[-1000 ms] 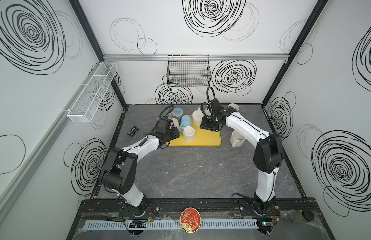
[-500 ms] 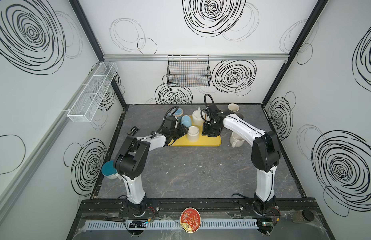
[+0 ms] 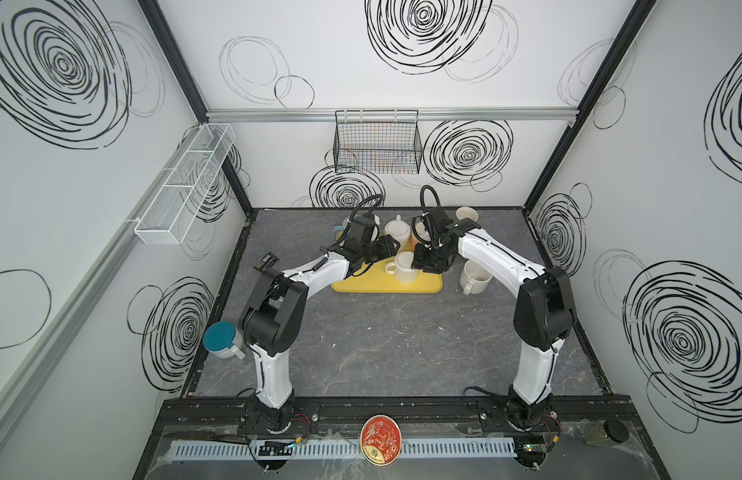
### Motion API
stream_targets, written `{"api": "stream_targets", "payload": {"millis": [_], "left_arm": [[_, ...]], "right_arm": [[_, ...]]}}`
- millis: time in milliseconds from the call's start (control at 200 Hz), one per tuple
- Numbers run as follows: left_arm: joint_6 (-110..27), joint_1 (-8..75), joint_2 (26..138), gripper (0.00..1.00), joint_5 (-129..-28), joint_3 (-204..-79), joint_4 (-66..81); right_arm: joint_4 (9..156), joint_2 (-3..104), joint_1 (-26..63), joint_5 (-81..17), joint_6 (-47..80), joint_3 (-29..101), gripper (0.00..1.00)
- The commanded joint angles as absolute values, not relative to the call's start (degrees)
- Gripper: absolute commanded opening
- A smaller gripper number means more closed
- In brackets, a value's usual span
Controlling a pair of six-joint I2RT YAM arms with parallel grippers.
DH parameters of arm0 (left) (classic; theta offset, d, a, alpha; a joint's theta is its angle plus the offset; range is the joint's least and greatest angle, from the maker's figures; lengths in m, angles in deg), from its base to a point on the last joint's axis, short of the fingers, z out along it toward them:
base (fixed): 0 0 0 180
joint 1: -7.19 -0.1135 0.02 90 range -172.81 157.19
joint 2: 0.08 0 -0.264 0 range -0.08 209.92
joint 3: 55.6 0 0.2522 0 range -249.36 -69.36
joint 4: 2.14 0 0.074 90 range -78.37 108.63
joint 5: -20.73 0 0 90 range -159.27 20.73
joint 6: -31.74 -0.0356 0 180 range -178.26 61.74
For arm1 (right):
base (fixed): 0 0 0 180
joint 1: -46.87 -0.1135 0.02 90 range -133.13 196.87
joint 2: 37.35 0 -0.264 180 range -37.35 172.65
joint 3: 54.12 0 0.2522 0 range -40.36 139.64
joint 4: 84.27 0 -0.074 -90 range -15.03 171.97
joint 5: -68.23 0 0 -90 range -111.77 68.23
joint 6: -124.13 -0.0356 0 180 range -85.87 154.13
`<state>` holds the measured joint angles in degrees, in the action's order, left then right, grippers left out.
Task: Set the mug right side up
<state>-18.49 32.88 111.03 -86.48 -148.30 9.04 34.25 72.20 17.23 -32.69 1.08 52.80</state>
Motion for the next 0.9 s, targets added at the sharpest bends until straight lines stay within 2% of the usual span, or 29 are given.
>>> {"api": "stream_targets", "payload": {"millis": [0, 205, 340, 555, 680, 896], "left_arm": [[-23.0, 32.3, 115.6, 0.53, -85.6, -152.4, 16.5], [-21.7, 33.3, 117.0, 0.51, -85.5, -152.2, 15.5], [-18.5, 34.8, 114.2, 0.46, -85.6, -147.0, 12.0], [-10.8, 38.4, 109.3, 0.41, -86.6, -136.6, 2.1], [-7.4, 41.8, 108.4, 0.41, -87.4, -134.0, -2.9], [-7.1, 44.8, 106.7, 0.42, -86.2, -134.5, -3.0]], "right_arm": [[35.4, 70.2, 16.1, -34.3, -0.1, 50.5, 0.44], [40.4, 69.2, 16.0, -38.0, -2.8, 45.7, 0.45], [42.3, 69.6, 17.5, -39.7, -4.0, 44.5, 0.47], [42.6, 72.2, 20.6, -41.1, -2.3, 46.9, 0.45], [39.2, 74.0, 21.4, -39.7, 0.6, 50.9, 0.46], [35.0, 73.5, 20.7, -34.7, 2.7, 53.6, 0.51]]}}
